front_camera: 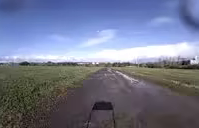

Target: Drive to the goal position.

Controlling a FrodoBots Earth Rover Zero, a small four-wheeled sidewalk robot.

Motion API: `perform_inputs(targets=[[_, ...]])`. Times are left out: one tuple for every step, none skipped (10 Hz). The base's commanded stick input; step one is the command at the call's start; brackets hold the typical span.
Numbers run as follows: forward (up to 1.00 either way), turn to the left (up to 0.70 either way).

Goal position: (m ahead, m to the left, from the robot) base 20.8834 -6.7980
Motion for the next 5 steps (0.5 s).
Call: perform_inputs(targets=[[0.70, 0.00], [0.70, 0.00], [0.70, 0.00], [0.70, 0.00], [0.70, 0.00]])
